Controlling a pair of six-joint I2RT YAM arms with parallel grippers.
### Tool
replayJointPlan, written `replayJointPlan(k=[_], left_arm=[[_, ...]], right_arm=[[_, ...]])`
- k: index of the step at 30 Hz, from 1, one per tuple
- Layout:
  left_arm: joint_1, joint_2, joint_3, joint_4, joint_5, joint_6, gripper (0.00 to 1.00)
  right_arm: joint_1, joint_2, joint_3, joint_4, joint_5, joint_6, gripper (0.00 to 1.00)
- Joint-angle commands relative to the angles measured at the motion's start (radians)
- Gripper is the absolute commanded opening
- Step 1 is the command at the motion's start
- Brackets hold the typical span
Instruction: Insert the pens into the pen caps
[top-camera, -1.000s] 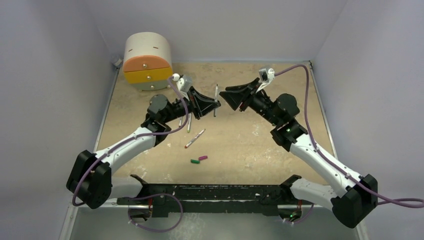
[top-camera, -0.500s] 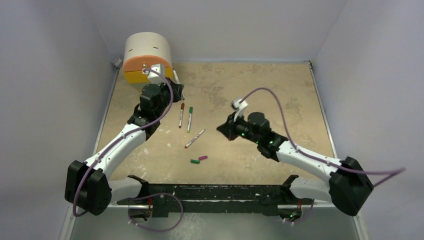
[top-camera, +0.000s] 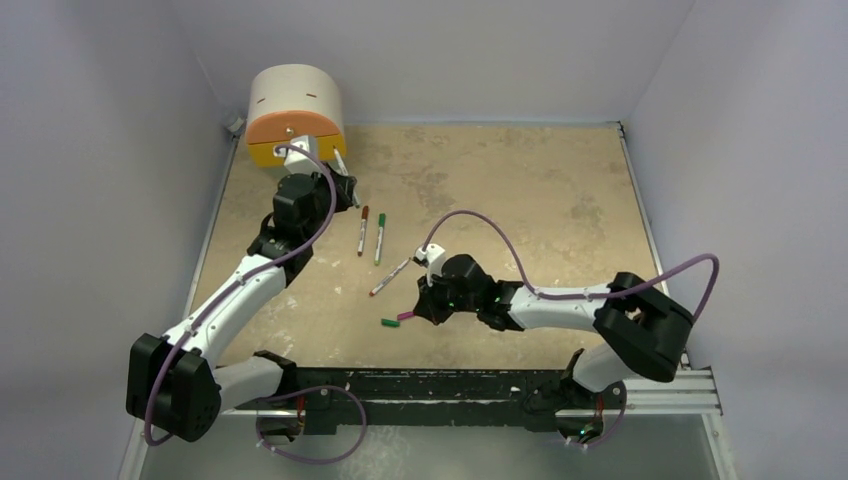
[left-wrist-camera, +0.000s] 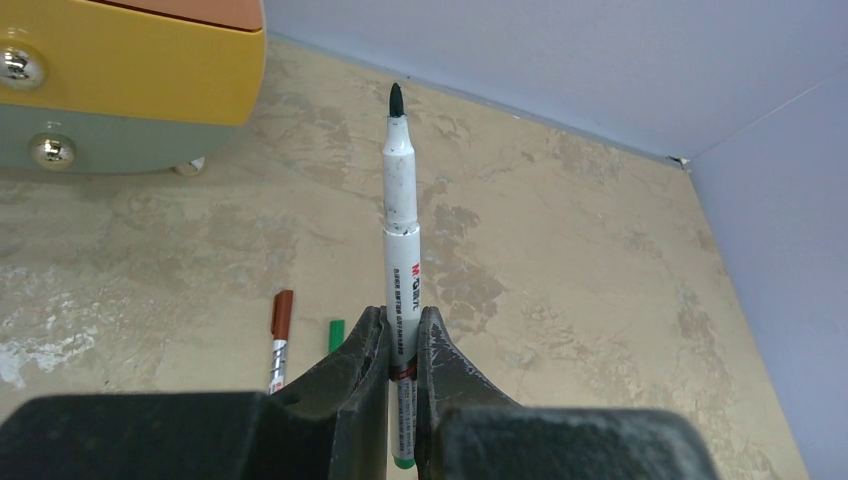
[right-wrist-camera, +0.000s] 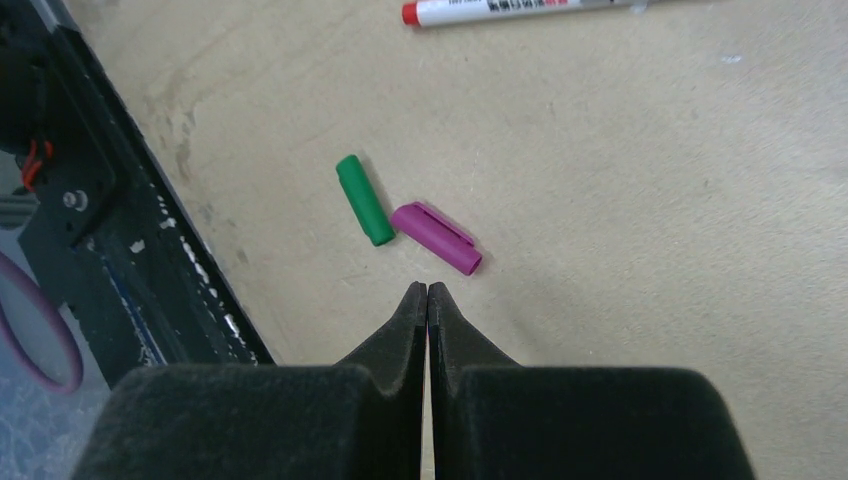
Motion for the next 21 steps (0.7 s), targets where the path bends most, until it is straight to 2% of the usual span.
replayJointPlan(k=[1, 21], left_arm=[[0.012, -0.018, 0.000, 0.022, 0.005, 0.001, 0.00], [0.019, -0.026, -0.008, -0.002, 0.016, 0.013, 0.00]], right_arm=[[0.016, 0.051, 0.056, 0.017, -0.002, 0.012, 0.00], [0.006, 0.199, 0.142, 0.018, -0.011, 0.017, 0.00]])
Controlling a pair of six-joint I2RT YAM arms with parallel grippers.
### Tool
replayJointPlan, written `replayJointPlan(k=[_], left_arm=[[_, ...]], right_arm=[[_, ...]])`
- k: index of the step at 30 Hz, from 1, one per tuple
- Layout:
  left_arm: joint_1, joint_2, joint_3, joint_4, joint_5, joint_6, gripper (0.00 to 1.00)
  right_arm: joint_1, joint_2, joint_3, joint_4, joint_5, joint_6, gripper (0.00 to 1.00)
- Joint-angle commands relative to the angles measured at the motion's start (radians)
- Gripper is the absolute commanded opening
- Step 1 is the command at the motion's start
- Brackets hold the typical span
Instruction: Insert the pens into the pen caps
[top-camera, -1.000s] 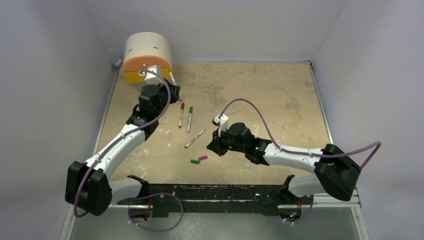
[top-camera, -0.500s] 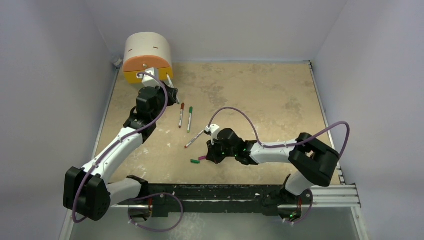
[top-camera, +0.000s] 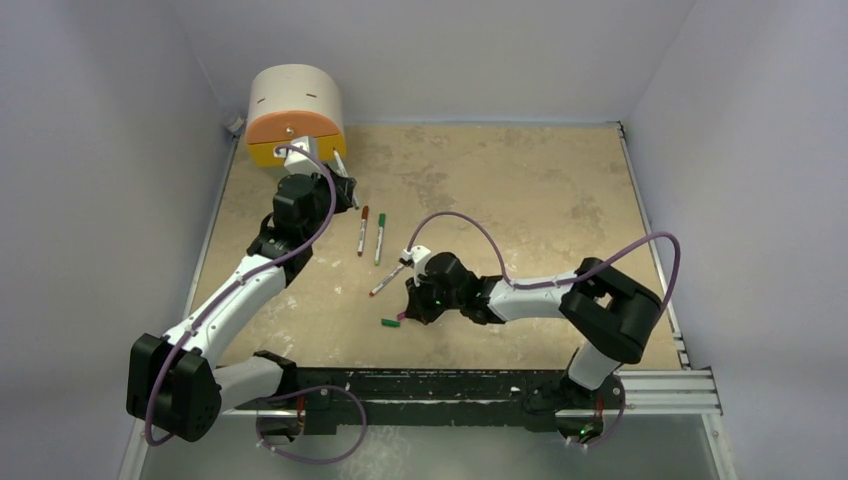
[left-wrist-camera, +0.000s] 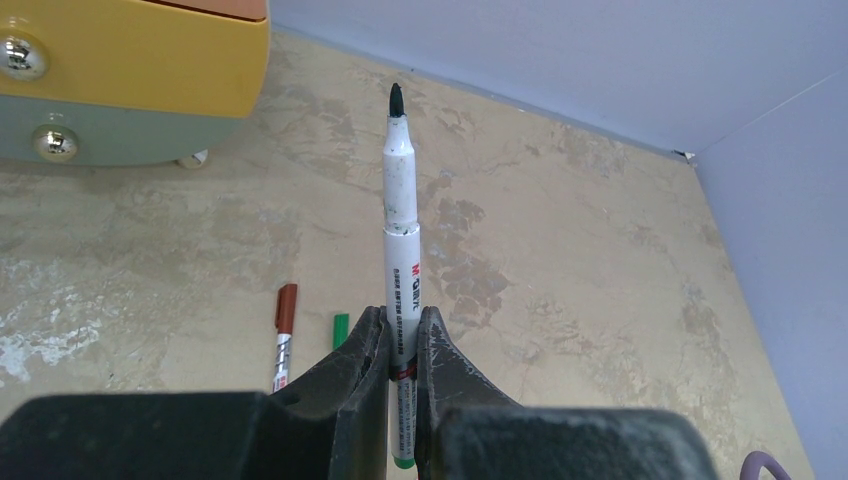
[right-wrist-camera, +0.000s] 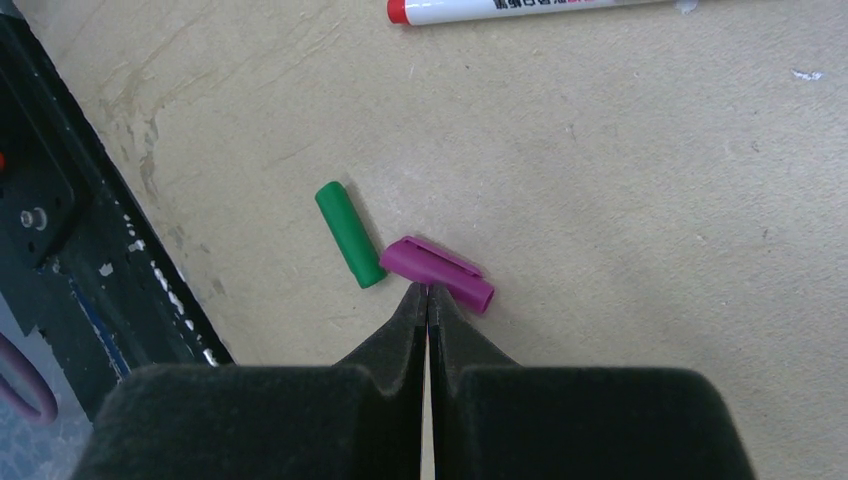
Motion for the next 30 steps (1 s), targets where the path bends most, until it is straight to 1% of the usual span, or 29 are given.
replayJointPlan(k=[1, 8, 13, 17, 20, 24, 27, 30], left_arm=[[0.012, -0.025, -0.004, 0.011, 0.012, 0.012, 0.00], [0.013, -0.020, -0.009, 0.007, 0.017, 0.011, 0.00], [0.013, -0.025, -0.010, 0.004, 0.014, 0.012, 0.00], [0.016, -0.019, -0.009, 0.010, 0.021, 0.009, 0.00], [0.015, -0.022, -0.013, 0.011, 0.023, 0.007, 0.00], [0.015, -0.026, -0.015, 0.013, 0.022, 0.006, 0.00], [0.016, -0.029, -0.015, 0.016, 0.024, 0.004, 0.00], [0.017, -0.036, -0.013, 0.016, 0.029, -0.001, 0.00]], right_arm=[[-0.007, 0.017, 0.049, 0.026, 0.008, 0.007, 0.00], [-0.021, 0.049, 0.084, 0.027, 0.016, 0.000, 0.00], [-0.023, -0.016, 0.088, 0.041, 0.032, -0.007, 0.00], [-0.024, -0.041, 0.096, 0.020, 0.044, -0.022, 0.00], [-0.019, -0.072, 0.092, 0.028, 0.090, -0.057, 0.05], [-0.013, -0.099, 0.082, 0.032, 0.070, -0.100, 0.13], [0.005, -0.089, 0.087, 0.021, 0.069, -0.141, 0.16], [0.056, -0.078, 0.100, 0.007, 0.083, -0.166, 0.18]])
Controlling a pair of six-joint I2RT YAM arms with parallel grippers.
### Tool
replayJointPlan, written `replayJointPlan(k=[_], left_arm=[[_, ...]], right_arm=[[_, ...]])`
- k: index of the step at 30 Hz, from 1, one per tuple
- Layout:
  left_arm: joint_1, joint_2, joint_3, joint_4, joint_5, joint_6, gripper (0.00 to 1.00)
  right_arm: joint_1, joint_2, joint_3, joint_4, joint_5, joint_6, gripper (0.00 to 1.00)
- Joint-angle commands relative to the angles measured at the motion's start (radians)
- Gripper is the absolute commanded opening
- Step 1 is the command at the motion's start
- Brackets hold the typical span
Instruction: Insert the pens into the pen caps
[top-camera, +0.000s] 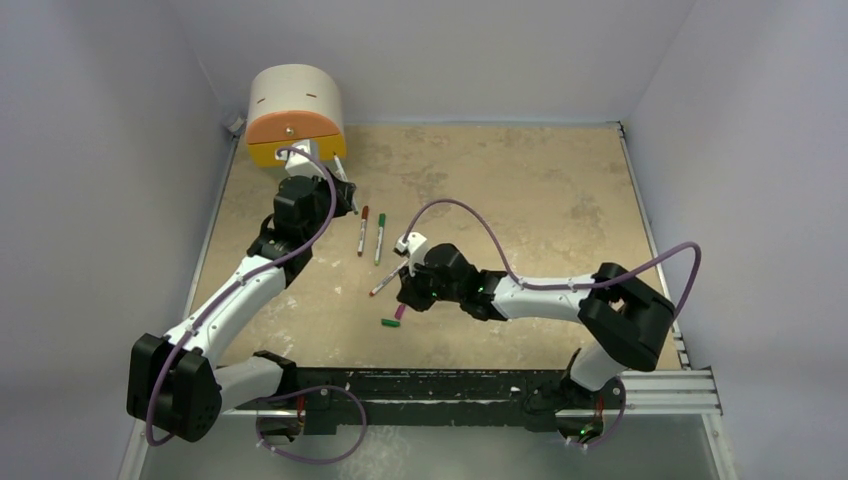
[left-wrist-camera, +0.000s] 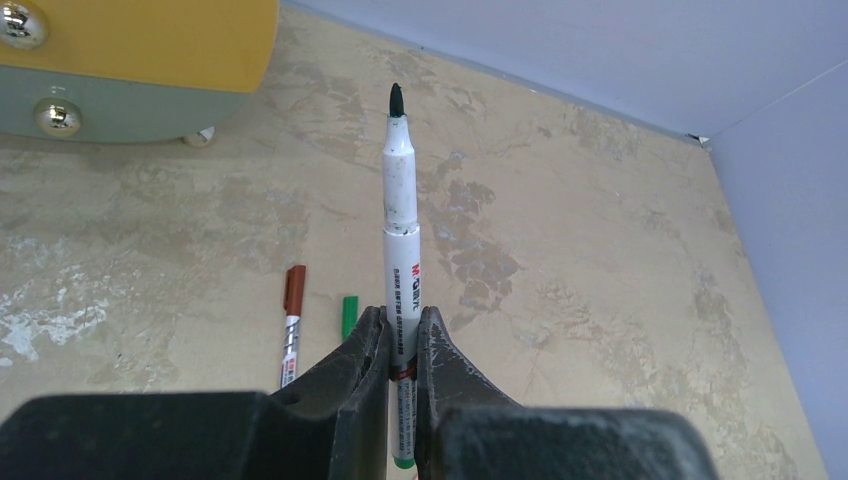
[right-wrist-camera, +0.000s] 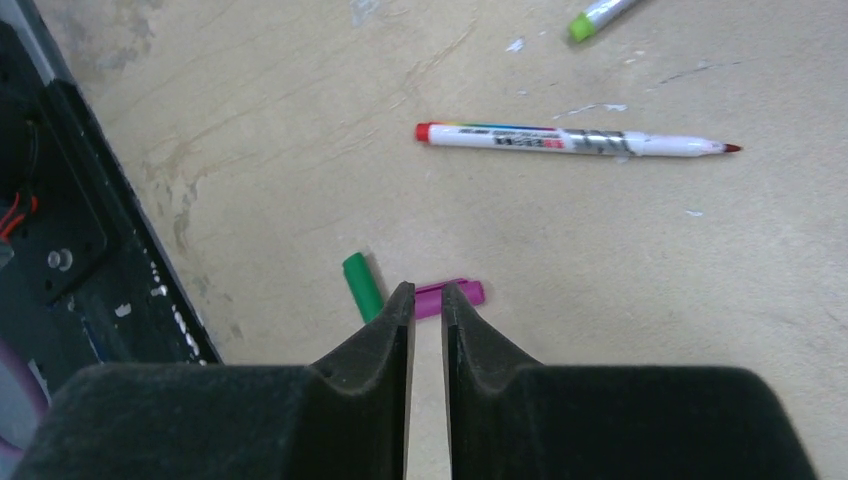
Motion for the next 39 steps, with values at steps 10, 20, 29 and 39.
replayJointPlan(k=[10, 20, 29, 39], left_arm=[[0.017, -0.044, 0.010, 0.023, 0.036, -0.003, 0.00], [0.026, -0.064, 0.013, -0.010, 0.028, 0.016, 0.00], [0.030, -0.064, 0.006, -0.004, 0.030, 0.012, 0.00], [0.033, -0.063, 0.002, 0.003, 0.037, 0.007, 0.00]], right_arm=[[0.142, 0.102, 0.117, -0.028, 0.073, -0.108, 0.28], [0.158, 0.193, 0.172, -0.066, 0.106, -0.140, 0.33], [0.177, 0.190, 0.153, -0.066, 0.118, -0.141, 0.39], [0.200, 0.211, 0.152, -0.099, 0.157, -0.142, 0.41]])
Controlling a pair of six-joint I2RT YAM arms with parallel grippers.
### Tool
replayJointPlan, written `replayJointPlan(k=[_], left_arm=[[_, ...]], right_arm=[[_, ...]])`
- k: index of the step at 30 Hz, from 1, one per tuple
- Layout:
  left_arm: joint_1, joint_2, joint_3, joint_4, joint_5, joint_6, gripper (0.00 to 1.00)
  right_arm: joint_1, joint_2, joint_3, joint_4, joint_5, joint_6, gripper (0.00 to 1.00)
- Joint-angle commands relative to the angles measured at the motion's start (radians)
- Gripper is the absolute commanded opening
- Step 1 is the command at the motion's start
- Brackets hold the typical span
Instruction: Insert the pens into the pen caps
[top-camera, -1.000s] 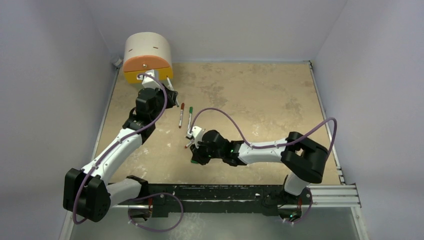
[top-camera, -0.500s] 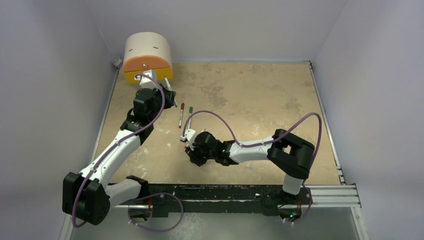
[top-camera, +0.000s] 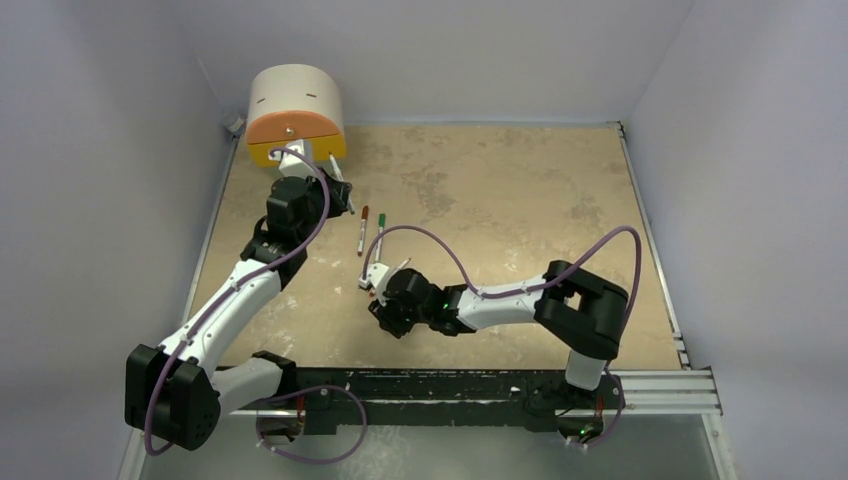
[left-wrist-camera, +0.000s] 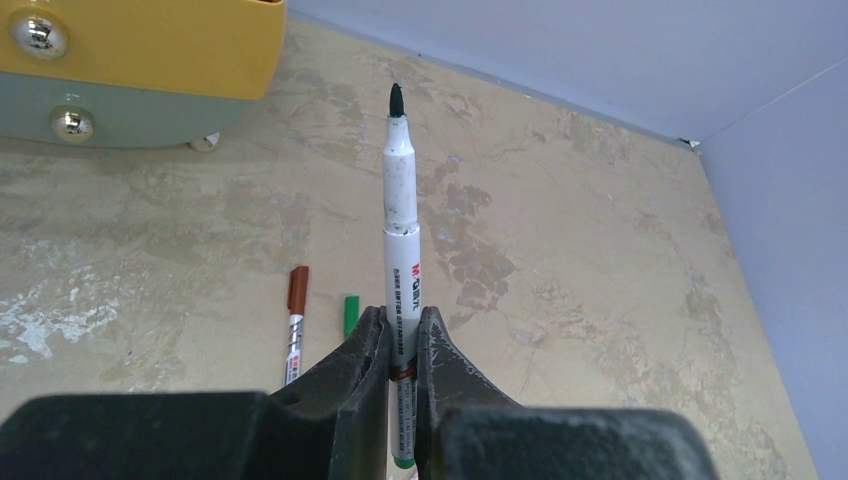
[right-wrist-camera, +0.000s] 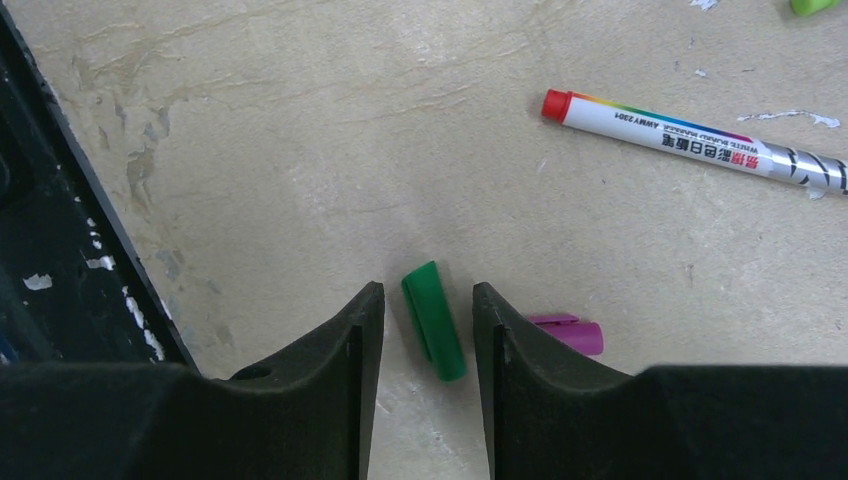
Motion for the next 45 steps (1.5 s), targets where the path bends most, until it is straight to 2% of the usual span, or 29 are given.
replayJointPlan(k=[1, 10, 17, 23, 38, 45], left_arm=[[0.012, -0.023, 0.002, 0.030, 0.012, 0.003, 0.00], [0.013, -0.024, 0.000, 0.034, 0.015, 0.002, 0.00], [0.015, -0.024, -0.003, 0.035, 0.016, 0.001, 0.00], [0.016, -0.021, -0.001, 0.043, 0.020, -0.003, 0.00], [0.018, -0.023, -0.014, 0.062, 0.031, -0.015, 0.00], [0.019, -0.027, -0.014, 0.057, 0.028, -0.015, 0.00]], right_arm=[[0.019, 0.009, 0.014, -0.017, 0.061, -0.012, 0.41], [0.033, 0.051, 0.046, -0.073, 0.122, -0.017, 0.40], [0.041, 0.044, 0.044, -0.097, 0.169, -0.011, 0.30], [0.049, 0.016, 0.031, -0.115, 0.188, -0.016, 0.34], [0.062, 0.003, 0.008, -0.152, 0.208, -0.003, 0.34], [0.067, 0.026, -0.003, -0.123, 0.197, 0.001, 0.17]])
